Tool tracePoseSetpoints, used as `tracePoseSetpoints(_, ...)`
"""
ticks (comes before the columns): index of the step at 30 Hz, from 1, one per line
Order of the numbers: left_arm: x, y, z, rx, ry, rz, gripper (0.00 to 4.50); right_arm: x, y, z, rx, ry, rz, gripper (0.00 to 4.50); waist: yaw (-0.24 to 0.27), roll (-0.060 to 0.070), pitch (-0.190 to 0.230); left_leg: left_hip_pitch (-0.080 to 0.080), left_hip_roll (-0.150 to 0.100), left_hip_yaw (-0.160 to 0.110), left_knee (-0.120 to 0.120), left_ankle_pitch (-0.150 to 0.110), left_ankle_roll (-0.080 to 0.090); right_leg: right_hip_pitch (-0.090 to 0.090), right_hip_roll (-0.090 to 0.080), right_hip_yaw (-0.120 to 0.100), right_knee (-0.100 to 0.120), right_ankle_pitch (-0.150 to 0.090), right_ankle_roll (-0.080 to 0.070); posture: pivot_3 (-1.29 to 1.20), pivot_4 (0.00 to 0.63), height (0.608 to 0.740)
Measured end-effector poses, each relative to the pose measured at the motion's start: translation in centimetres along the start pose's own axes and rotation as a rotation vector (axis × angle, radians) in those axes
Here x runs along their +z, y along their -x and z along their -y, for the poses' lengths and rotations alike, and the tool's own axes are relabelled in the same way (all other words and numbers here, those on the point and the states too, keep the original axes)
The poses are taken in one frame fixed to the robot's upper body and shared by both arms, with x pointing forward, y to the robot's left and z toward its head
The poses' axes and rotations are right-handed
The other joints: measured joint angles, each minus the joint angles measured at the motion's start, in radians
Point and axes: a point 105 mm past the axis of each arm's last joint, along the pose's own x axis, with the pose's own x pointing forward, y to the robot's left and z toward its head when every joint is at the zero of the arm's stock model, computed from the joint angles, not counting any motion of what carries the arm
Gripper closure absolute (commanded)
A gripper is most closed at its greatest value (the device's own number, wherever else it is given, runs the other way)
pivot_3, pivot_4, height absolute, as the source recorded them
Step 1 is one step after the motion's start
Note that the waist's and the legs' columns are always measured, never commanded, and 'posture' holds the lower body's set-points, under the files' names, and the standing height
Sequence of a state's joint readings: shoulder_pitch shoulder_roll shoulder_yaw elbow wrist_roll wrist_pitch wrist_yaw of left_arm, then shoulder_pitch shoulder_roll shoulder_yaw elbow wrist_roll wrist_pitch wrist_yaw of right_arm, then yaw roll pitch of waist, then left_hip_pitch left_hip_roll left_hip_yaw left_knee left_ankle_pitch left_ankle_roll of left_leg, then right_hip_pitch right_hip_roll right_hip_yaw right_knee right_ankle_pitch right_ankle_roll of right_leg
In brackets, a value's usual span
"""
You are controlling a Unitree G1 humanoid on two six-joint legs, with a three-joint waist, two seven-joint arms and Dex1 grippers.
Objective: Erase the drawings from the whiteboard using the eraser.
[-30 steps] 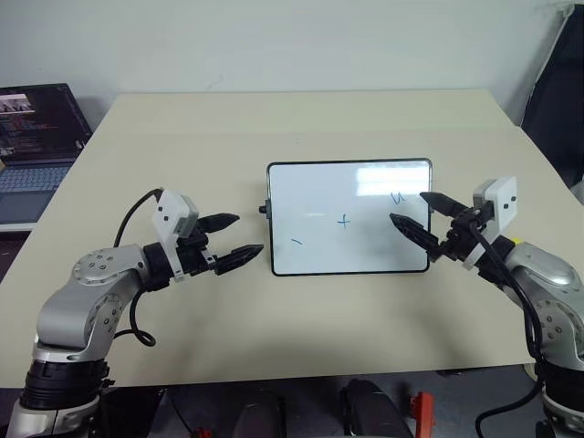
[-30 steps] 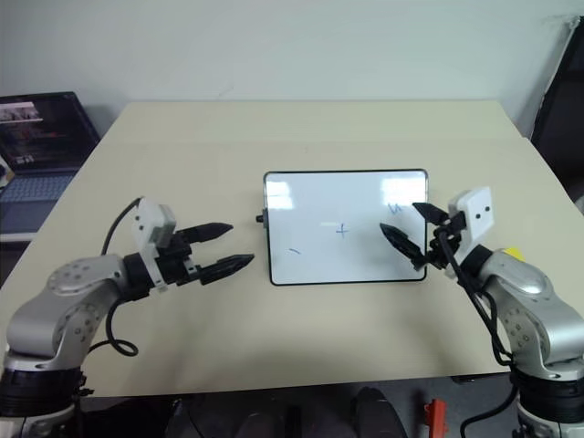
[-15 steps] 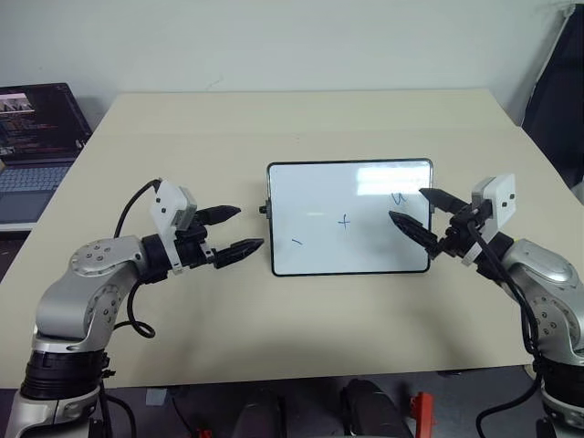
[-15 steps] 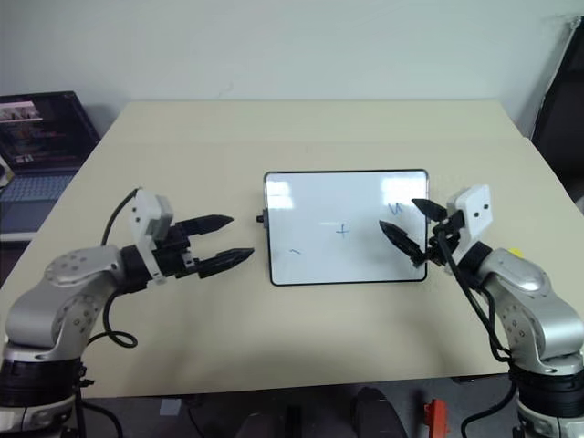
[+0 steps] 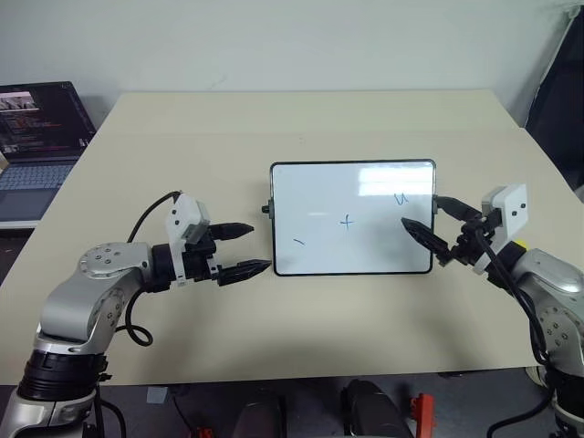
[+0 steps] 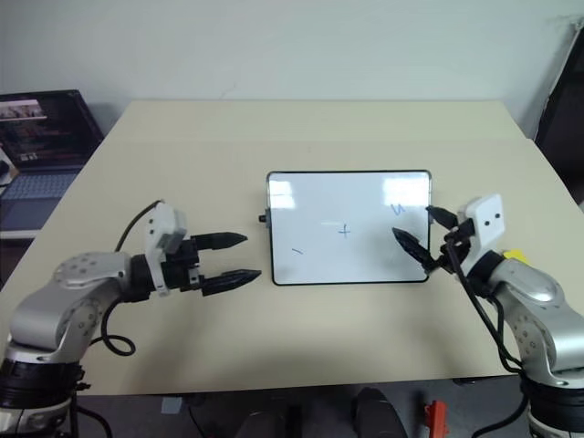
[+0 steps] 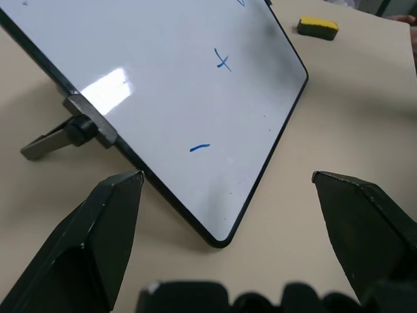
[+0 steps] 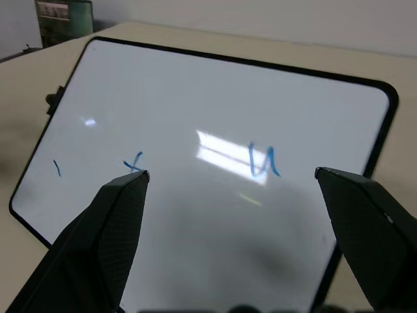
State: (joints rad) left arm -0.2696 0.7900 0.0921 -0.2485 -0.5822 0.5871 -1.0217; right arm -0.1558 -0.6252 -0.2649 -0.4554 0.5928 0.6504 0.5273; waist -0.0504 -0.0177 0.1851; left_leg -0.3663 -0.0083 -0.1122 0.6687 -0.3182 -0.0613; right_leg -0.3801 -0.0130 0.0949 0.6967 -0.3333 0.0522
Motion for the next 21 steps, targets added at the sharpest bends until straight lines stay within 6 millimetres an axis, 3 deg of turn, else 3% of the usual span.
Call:
tracePoseSetpoints(2, 0.1, 0.1, 0.3, -0.021, -0.011, -0.009, 0.0, 0.1, 0.9, 0.8, -0.041, 0.01, -0.008, 0.04, 0.0, 0.0, 0.0, 0.0, 0.0, 0.0, 0.0, 0.0, 0.0, 0.0, 0.0, 0.0, 0.0, 0.0, 0.0, 0.0, 0.15, 0.74)
tracePoseSetpoints(6, 0.8, 0.0, 0.9, -0.062, -0.034, -0.015, 0.0, 0.7, 3.7, 4.4, -0.189, 0.042, -0.025, 0.04, 0.003, 0.0, 0.0, 0.001, 0.0, 0.001, 0.0, 0.0, 0.0, 0.001, 0.0, 0.0, 0.0, 0.0, 0.0, 0.0, 0.15, 0.74)
tracePoseSetpoints(11, 3.5, -2.3, 3.3, -0.198, -0.114, 0.053, 0.0, 0.5, 5.3, 6.9, -0.285, 0.011, -0.036, 0.04, 0.003, 0.0, 0.0, 0.001, 0.0, 0.001, 0.003, 0.0, 0.0, 0.003, 0.001, 0.0, 0.0, 0.0, 0.0, 0.0, 0.15, 0.74)
tracePoseSetpoints(14, 4.5, -4.6, 4.6, -0.267, -0.136, 0.098, 0.0, -0.3, 6.1, 8.7, -0.35, -0.01, -0.077, 0.04, 0.003, 0.0, 0.0, 0.001, -0.001, 0.002, 0.005, 0.0, 0.0, 0.005, 0.002, 0.0, 0.0, 0.0, 0.001, 0.0, 0.15, 0.74)
tracePoseSetpoints(16, 5.4, -7.8, 4.8, -0.277, -0.126, 0.153, 0.0, -1.1, 6.7, 10.2, -0.41, -0.045, -0.101, 0.04, 0.01, 0.0, 0.0, 0.001, -0.002, 0.002, 0.009, 0.0, 0.001, 0.008, 0.006, -0.001, 0.0, 0.002, 0.003, 0.0, 0.15, 0.74)
tracePoseSetpoints(21, 4.6, -13.2, 6.5, -0.334, -0.113, 0.146, 0.0, -2.3, 7.6, 11.9, -0.457, -0.069, -0.157, 0.04, 0.014, 0.0, 0.0, 0.001, -0.002, 0.004, 0.01, 0.0, 0.002, 0.007, 0.006, 0.002, 0.0, 0.003, 0.004, 0.0, 0.15, 0.74)
